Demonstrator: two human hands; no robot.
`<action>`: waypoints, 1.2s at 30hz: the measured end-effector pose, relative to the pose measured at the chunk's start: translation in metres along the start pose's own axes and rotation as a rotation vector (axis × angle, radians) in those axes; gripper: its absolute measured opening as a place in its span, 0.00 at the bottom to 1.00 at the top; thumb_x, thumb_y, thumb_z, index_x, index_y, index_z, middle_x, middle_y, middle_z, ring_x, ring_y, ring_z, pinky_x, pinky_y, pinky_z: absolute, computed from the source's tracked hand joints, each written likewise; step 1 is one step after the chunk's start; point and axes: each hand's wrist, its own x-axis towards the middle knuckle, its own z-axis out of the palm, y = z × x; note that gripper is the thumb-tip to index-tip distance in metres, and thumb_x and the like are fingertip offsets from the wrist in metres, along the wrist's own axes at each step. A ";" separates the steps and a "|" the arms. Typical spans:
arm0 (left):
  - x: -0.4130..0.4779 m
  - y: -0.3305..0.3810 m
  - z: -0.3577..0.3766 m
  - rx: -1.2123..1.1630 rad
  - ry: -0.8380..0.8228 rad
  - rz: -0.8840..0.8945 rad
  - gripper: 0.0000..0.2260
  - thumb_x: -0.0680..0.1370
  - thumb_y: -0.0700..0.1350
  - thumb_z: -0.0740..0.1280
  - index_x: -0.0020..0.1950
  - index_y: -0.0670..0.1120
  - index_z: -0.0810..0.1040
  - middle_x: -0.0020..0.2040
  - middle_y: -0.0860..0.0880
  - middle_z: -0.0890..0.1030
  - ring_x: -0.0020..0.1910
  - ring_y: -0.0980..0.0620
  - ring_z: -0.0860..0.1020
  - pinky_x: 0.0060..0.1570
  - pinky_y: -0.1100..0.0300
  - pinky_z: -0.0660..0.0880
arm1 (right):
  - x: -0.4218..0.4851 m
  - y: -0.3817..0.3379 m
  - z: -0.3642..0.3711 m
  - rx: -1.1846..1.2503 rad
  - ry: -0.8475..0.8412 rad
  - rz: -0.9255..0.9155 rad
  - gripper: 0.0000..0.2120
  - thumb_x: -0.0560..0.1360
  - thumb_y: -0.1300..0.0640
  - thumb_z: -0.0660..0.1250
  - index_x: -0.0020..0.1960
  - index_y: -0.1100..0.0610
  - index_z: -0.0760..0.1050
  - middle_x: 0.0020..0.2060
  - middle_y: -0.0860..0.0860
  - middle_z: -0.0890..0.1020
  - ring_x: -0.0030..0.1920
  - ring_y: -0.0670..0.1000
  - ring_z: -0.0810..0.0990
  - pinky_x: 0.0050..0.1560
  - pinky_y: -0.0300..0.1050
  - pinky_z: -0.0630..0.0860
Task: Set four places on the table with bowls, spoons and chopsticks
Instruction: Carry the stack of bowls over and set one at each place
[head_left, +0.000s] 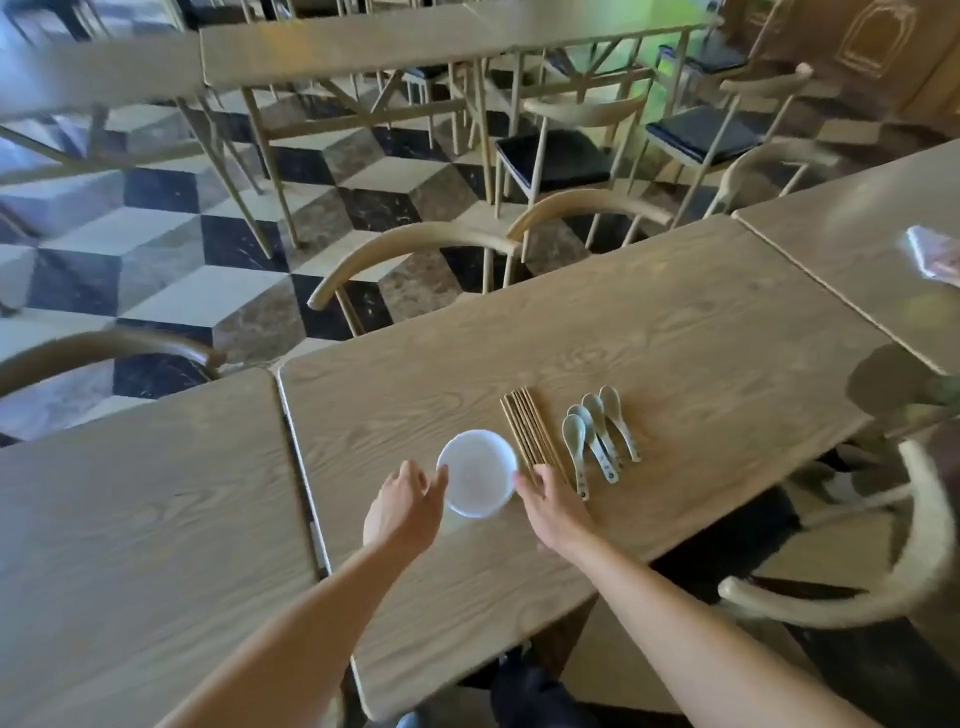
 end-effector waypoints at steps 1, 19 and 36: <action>0.005 0.004 0.002 -0.059 0.006 -0.059 0.19 0.78 0.65 0.55 0.42 0.50 0.69 0.41 0.51 0.74 0.42 0.46 0.71 0.42 0.53 0.66 | 0.010 -0.001 -0.005 0.065 -0.040 0.019 0.34 0.74 0.30 0.54 0.72 0.52 0.62 0.55 0.51 0.76 0.52 0.57 0.80 0.36 0.50 0.82; 0.048 0.031 0.054 -0.935 -0.111 -0.635 0.26 0.69 0.72 0.62 0.58 0.59 0.82 0.54 0.53 0.84 0.51 0.51 0.82 0.37 0.58 0.76 | 0.116 -0.021 0.012 0.343 -0.514 0.067 0.22 0.79 0.36 0.53 0.67 0.43 0.72 0.57 0.44 0.80 0.55 0.44 0.79 0.52 0.45 0.77; 0.025 0.038 0.038 -1.123 -0.094 -0.695 0.22 0.71 0.69 0.64 0.50 0.55 0.83 0.54 0.46 0.84 0.50 0.43 0.84 0.41 0.53 0.79 | 0.087 -0.042 0.005 0.321 -0.517 0.142 0.21 0.71 0.30 0.56 0.52 0.40 0.79 0.50 0.52 0.84 0.49 0.54 0.83 0.39 0.45 0.77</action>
